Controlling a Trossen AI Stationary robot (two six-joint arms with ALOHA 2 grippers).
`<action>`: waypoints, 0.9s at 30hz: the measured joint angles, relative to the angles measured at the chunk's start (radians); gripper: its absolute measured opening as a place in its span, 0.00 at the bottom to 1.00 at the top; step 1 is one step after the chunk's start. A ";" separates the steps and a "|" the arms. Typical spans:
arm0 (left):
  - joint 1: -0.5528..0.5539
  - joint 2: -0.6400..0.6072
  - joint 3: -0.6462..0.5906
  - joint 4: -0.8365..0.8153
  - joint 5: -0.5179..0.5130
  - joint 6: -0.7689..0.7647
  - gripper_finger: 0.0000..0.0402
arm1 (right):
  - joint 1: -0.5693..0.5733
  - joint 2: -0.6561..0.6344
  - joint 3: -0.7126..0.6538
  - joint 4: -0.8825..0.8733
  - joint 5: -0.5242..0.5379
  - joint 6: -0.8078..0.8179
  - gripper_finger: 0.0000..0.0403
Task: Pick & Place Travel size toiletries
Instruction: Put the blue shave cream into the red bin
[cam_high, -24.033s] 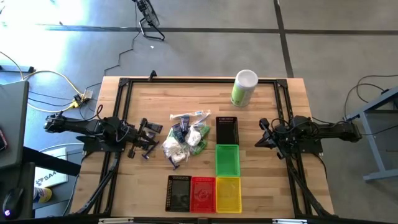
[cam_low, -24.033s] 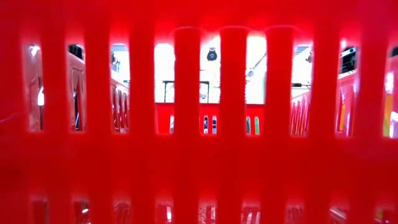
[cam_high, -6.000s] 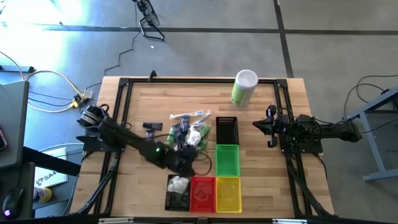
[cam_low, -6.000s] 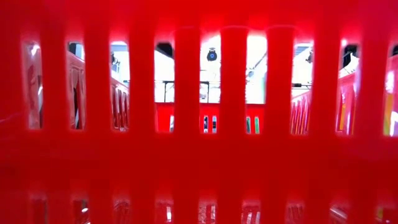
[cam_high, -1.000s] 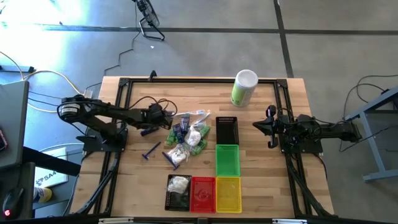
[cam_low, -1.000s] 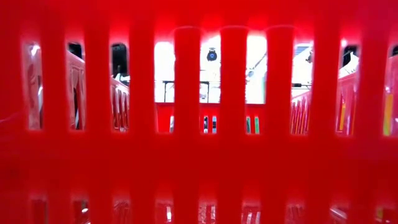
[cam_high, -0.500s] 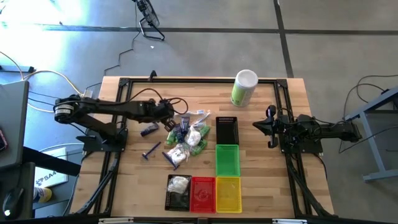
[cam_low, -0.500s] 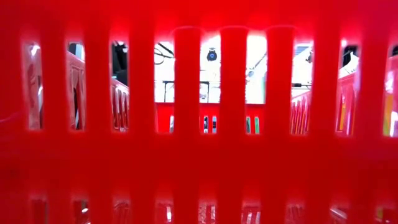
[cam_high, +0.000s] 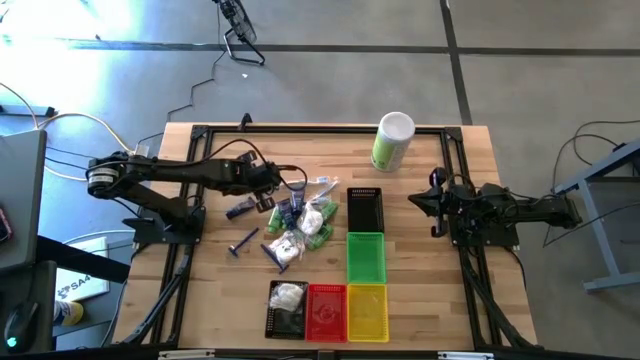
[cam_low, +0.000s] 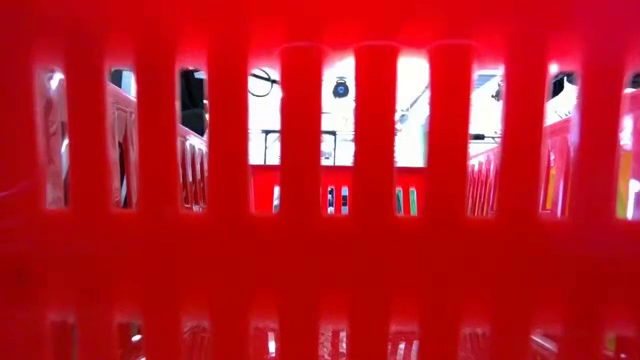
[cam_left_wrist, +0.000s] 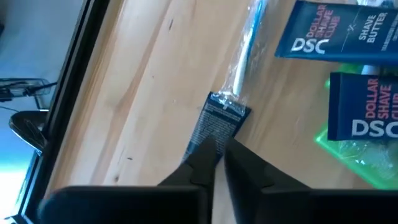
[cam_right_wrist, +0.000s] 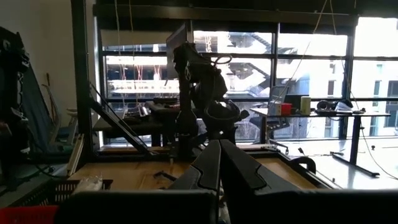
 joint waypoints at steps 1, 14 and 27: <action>0.010 0.000 0.000 -0.005 0.001 -0.001 0.12 | 0.000 0.000 0.000 0.000 0.000 -0.002 0.00; 0.191 0.000 0.000 0.000 0.052 0.057 0.62 | 0.000 0.000 0.000 0.000 0.000 -0.002 0.00; 0.345 0.000 -0.072 0.149 0.077 0.067 0.67 | 0.000 0.000 0.000 -0.009 0.000 0.002 0.00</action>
